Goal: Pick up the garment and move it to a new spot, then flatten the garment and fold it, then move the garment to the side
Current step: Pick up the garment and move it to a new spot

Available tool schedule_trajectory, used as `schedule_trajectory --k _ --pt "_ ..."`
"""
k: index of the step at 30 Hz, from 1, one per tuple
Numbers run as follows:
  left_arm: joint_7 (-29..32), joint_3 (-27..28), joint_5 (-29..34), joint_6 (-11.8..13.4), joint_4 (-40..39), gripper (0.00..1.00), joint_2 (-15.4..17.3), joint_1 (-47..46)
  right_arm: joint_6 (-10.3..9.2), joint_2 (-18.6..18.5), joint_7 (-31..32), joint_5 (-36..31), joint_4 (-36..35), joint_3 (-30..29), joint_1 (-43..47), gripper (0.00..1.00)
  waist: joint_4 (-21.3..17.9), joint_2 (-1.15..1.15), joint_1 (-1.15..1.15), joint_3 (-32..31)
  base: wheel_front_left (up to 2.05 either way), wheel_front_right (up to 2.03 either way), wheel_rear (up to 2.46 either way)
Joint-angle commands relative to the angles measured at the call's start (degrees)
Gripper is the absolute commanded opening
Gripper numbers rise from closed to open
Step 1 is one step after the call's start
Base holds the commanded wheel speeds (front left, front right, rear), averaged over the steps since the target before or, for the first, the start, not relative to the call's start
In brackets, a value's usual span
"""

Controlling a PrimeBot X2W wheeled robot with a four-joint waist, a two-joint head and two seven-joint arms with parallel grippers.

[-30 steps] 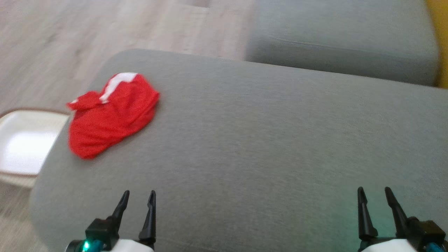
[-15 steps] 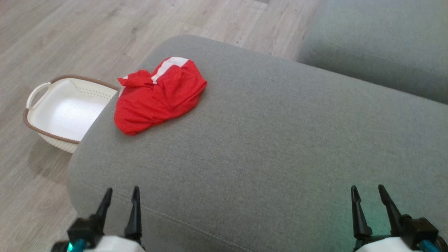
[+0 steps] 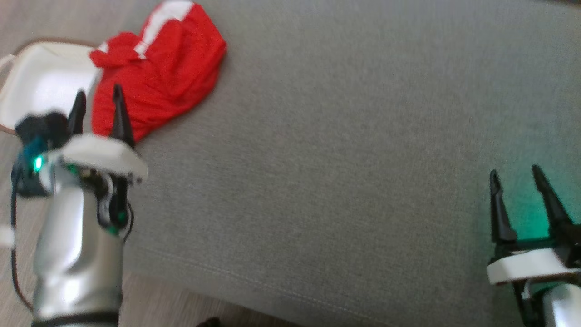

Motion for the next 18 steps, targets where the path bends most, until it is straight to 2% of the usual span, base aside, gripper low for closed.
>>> schedule_trajectory --k 1,9,10,11,13,18 --pt "0.82 2.28 -0.44 0.22 0.79 1.00 2.59 -2.86 -0.04 -1.30 0.26 -0.25 -2.49 1.23 -0.82 1.00 -2.75 0.00 -0.02 6.37 0.00 0.00 0.00" --pt "5.22 2.08 -0.92 1.49 20.78 1.00 4.00 -16.33 -0.04 -4.61 3.18 0.88 -7.89 0.92 -1.55 1.00 -4.16 0.00 -0.02 10.73 0.00 0.00 0.00" --pt "5.64 1.78 -0.81 1.31 22.85 0.44 4.15 -17.24 -0.04 -4.70 3.46 1.00 -8.35 0.80 -1.59 1.00 -4.29 0.00 -0.02 10.78 0.00 0.00 0.00" --pt "5.96 1.52 -0.78 0.96 24.76 0.00 4.34 -18.04 -0.04 -4.72 3.70 1.12 -8.72 0.73 -1.62 1.00 -4.44 0.00 -0.02 10.72 0.00 0.00 0.00" --pt "6.31 0.90 -0.96 -0.57 28.86 0.00 4.79 -19.73 -0.04 -4.28 3.88 1.40 -8.91 0.59 -1.66 1.00 -4.86 0.00 -0.02 9.53 0.00 0.00 0.00" --pt "3.75 -0.09 -0.63 -2.42 30.25 0.00 6.18 -21.74 -0.04 -2.34 2.97 1.67 -7.24 0.38 -1.03 1.00 -5.01 0.00 -0.02 5.82 0.00 0.00 0.00"
